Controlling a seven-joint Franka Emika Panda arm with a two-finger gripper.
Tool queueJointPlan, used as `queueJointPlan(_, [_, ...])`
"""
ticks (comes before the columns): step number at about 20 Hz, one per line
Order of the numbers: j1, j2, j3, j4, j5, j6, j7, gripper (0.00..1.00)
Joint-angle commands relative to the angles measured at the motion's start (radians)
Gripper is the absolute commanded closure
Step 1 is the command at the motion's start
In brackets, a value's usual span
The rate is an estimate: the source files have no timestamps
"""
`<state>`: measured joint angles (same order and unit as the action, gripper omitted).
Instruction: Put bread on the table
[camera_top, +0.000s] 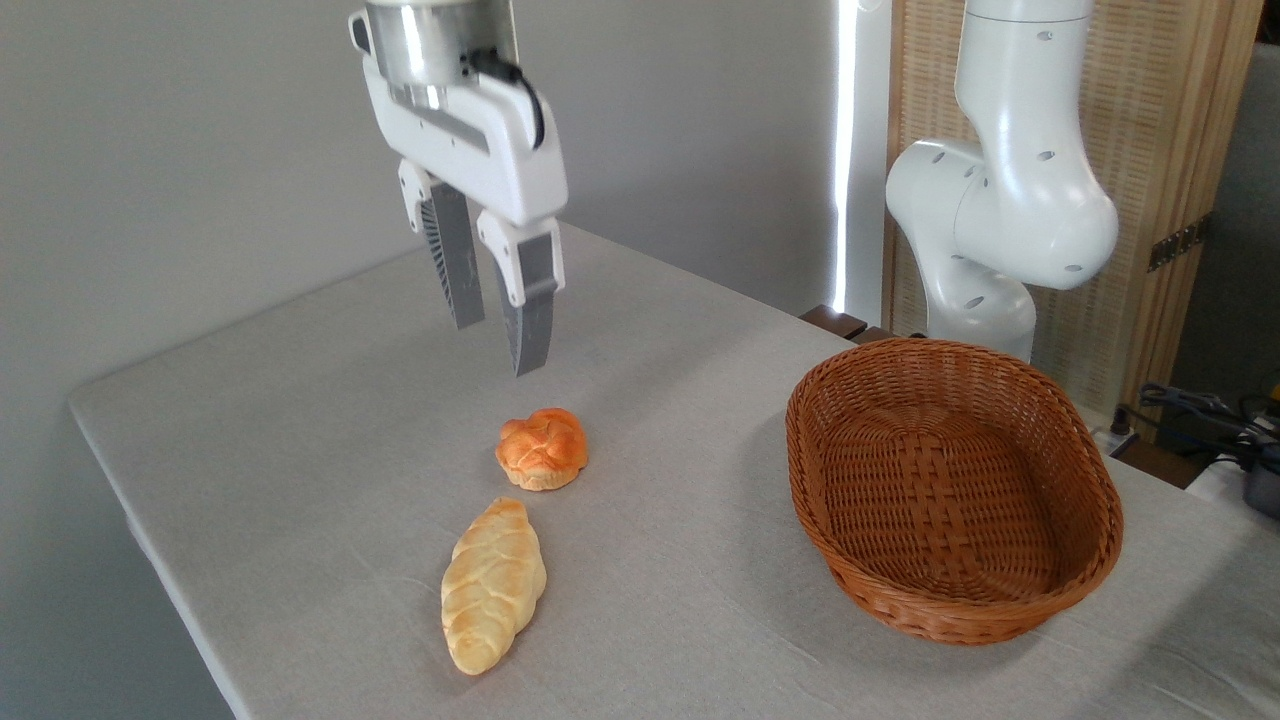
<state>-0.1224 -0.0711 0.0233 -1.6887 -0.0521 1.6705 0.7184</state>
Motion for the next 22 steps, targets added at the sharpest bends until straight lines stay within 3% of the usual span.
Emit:
queueJointPlan(1, [0.069,0.082,-0.052,0.150,-0.019,-0.112,-0.066,0.00])
queueJointPlan(6, [0.072,0.086,-0.063,0.142,0.000,-0.110,-0.073,0.00])
queueJointPlan(9, [0.072,0.086,-0.063,0.136,0.046,-0.107,-0.063,0.00])
queueJointPlan(19, [0.072,0.077,-0.063,0.119,0.051,-0.103,-0.062,0.00])
queueJointPlan(22, [0.072,0.077,-0.063,0.118,0.075,-0.103,-0.060,0.00])
